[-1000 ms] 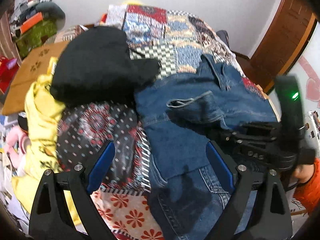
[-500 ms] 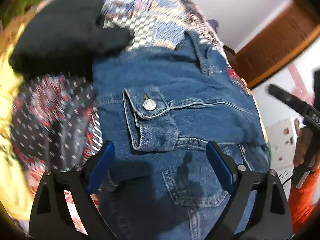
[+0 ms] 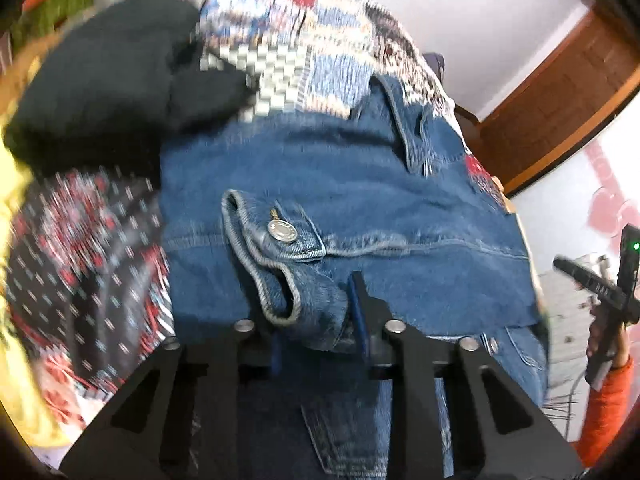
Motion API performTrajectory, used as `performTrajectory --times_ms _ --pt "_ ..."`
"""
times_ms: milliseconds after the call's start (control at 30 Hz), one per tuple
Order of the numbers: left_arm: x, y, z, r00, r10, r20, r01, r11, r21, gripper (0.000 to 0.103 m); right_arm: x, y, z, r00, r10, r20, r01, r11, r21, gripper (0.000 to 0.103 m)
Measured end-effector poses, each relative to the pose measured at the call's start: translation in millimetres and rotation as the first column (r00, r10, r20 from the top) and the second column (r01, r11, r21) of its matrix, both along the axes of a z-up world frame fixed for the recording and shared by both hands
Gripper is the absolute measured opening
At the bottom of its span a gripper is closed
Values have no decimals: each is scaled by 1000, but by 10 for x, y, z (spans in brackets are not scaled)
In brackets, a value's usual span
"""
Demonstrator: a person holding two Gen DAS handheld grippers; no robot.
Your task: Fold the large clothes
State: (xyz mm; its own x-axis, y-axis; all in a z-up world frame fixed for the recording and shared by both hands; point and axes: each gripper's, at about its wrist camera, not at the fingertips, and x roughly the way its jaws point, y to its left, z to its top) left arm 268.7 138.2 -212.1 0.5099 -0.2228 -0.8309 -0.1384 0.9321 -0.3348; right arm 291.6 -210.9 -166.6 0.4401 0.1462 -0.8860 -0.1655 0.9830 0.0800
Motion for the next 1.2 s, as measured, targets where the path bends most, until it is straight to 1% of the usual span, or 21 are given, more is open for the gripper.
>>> performTrajectory --times_ms 100,200,233,300,400,433,467,500,533,567,600,633,667,700,767,833,900,967,1033,1100,1200 --pt "-35 -83 245 996 -20 84 14 997 74 21 -37 -108 -275 997 -29 -77 33 999 40 67" --pt "-95 -56 479 988 -31 154 16 995 101 19 -65 -114 -531 989 -50 -141 61 995 80 67" --pt "-124 -43 547 984 -33 172 15 994 109 19 -72 -108 -566 988 -51 -148 65 994 91 67" --pt "-175 -3 594 983 -28 180 5 992 129 19 -96 -79 -562 989 -58 -136 74 990 121 67" --pt "-222 82 465 989 -19 149 -7 985 172 20 -103 -41 -493 992 -50 -117 66 989 134 67" --pt "-225 127 349 994 -22 111 4 986 165 20 -107 -12 -488 993 -48 -112 62 989 133 68" --pt "-224 170 211 998 -25 57 16 989 149 23 -115 10 -495 993 -44 -109 58 990 130 68" --pt "-195 193 77 1000 -20 13 17 990 143 31 -106 25 -509 993 -41 -110 55 990 126 68" --pt "-190 239 -76 999 -12 -36 17 991 132 35 -116 33 -529 993 -41 -109 54 991 121 68" --pt "-197 282 -207 998 -9 -68 17 992 124 46 -125 28 -553 993 -44 -108 57 991 122 69" --pt "-224 305 -277 997 -3 -81 13 992 128 59 -119 10 -581 993 -50 -109 64 990 127 70" --pt "-257 334 -308 997 8 -79 2 991 133 65 -140 -31 -591 992 -57 -110 71 988 134 72" --pt "-297 373 -301 998 26 -66 -17 991 134 73 -149 -65 -594 991 -66 -113 81 986 143 72" --pt "-320 418 -283 997 37 -61 -29 992 124 77 -155 -94 -590 990 -73 -117 90 985 145 72" --pt "-320 509 -252 997 31 -75 -25 996 80 78 -154 -130 -547 990 -79 -118 95 986 140 72" --pt "-298 567 -206 996 26 -88 -21 998 56 78 -146 -154 -475 992 -78 -97 90 988 126 72" --pt "-266 617 -133 995 42 -86 -34 996 88 78 -113 -201 -382 995 -79 -68 87 989 116 72" --pt "-238 685 -43 996 59 -63 -51 991 124 78 -54 -248 -300 995 -88 -46 93 987 134 72" --pt "-204 787 -11 996 79 -47 -73 989 127 78 21 -294 -241 994 -104 -33 108 983 147 72" --pt "-123 901 -26 993 108 -51 -101 988 114 78 111 -344 -192 993 -117 -15 118 979 164 72" --pt "29 1045 -109 990 130 -59 -126 990 66 78 260 -384 -183 990 -143 -4 142 976 162 72"
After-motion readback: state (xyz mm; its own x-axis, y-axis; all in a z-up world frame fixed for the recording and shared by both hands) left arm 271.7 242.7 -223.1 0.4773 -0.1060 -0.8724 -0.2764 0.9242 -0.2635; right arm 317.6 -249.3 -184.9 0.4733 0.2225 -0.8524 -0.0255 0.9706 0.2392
